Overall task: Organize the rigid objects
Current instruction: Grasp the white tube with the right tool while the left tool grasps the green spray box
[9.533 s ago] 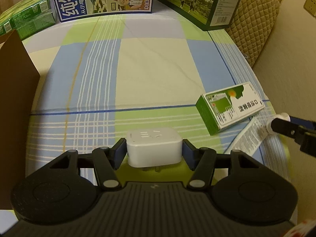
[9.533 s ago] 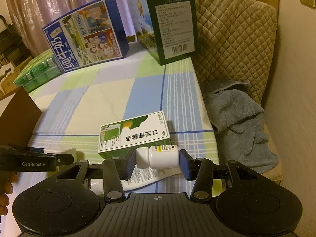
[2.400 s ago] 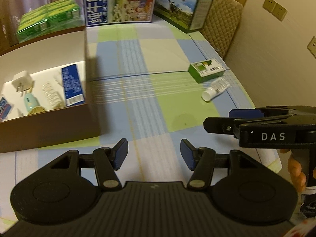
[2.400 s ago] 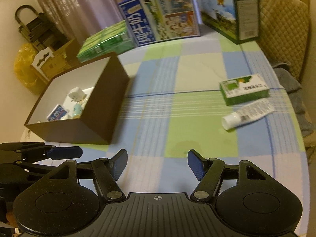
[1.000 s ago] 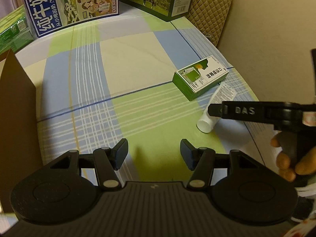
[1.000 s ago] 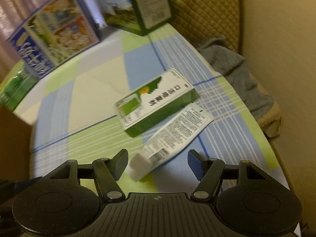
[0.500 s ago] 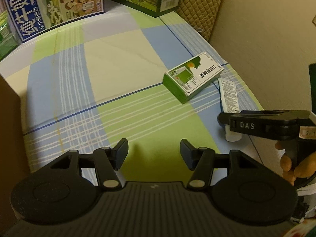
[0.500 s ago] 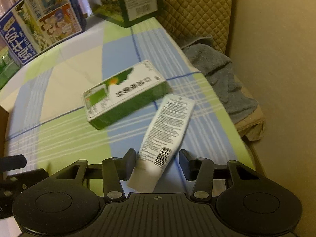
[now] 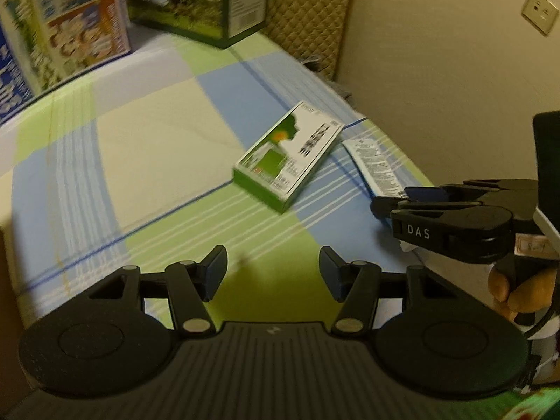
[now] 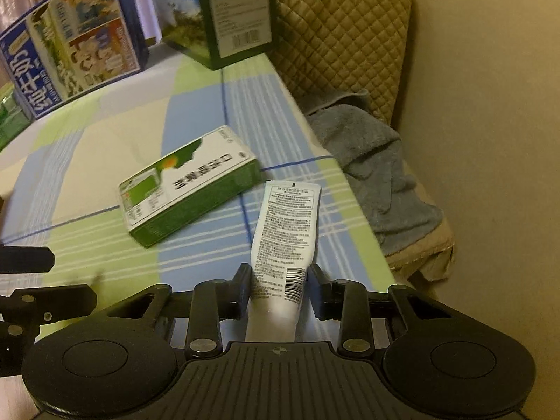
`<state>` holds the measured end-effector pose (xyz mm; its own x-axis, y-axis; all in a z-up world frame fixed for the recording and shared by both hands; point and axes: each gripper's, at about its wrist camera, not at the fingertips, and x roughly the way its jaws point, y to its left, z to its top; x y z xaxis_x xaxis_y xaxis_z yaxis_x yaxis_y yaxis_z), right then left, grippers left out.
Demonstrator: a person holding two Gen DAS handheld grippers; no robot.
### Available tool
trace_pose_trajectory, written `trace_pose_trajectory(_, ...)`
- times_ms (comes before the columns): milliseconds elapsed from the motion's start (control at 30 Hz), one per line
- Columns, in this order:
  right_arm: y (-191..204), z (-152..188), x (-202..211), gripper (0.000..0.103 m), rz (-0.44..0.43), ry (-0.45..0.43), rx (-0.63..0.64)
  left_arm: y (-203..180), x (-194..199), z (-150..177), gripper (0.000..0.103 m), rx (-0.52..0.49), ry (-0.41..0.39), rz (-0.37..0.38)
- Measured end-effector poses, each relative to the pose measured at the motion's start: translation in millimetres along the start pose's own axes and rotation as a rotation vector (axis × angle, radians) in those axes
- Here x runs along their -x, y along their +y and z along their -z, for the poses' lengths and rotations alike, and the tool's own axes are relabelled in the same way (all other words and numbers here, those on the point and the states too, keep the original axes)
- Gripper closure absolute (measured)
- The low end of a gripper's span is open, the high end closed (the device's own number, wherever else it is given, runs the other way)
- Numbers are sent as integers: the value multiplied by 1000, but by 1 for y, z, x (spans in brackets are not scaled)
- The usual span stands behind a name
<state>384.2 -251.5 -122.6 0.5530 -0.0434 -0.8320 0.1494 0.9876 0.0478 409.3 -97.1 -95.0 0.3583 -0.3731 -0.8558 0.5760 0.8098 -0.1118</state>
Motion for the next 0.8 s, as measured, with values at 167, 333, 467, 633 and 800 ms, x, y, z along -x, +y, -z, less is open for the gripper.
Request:
trace_pose_trajectory(167, -9, -10, 6, 73, 6, -60, -20, -4, -12, -14, 48, -55, -17, 10)
trace_pose_trajectory(333, -15, -27, 5, 72, -3, -70, -30, -9, -23, -30, 42, -128, -46, 10)
trace_pose_trajectory(467, -17, -38, 0, 72, -15, -68, -32, -14, -34, -44, 40, -201, -58, 0)
trace_pose_trajectory(633, -22, -47, -7, 72, -26, -59, -48, -19, -46, -57, 39, -274, -72, 11)
trace_pose_trajectory(800, -25, -54, -14, 72, -31, -51, -57, -21, -65, -65, 41, -292, -56, 0)
